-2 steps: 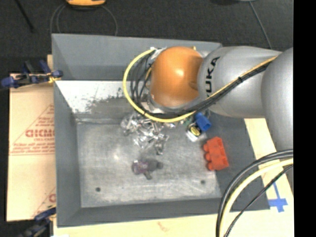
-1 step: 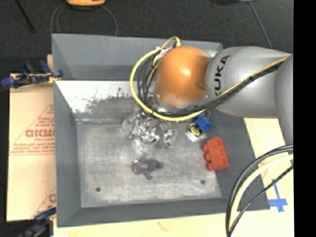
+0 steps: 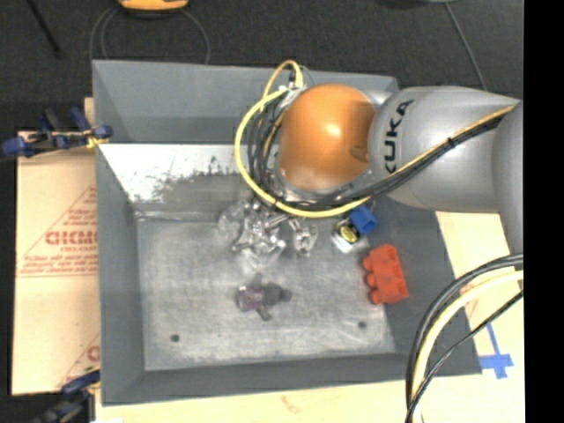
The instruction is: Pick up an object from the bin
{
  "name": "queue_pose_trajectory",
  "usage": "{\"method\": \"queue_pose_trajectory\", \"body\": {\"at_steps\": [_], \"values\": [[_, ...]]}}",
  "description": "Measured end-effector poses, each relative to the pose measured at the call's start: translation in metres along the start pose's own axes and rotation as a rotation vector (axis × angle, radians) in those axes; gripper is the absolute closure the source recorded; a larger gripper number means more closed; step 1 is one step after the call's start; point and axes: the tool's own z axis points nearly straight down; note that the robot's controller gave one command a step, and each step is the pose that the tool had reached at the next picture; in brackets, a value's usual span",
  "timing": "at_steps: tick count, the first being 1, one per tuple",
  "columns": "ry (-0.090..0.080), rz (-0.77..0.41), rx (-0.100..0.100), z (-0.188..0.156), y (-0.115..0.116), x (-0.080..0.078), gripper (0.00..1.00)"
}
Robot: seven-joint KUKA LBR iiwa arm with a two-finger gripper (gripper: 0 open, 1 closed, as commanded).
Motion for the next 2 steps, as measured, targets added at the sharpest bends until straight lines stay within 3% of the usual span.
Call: {"method": "queue_pose_trajectory", "body": {"at_steps": [1, 2], "values": [[0.003, -0.169, -0.001, 0.0178, 0.0014, -0.0084, 0.00], [0.001, -0.165, -0.003, 0.0165, 0.0014, -0.0092, 1.00]]}}
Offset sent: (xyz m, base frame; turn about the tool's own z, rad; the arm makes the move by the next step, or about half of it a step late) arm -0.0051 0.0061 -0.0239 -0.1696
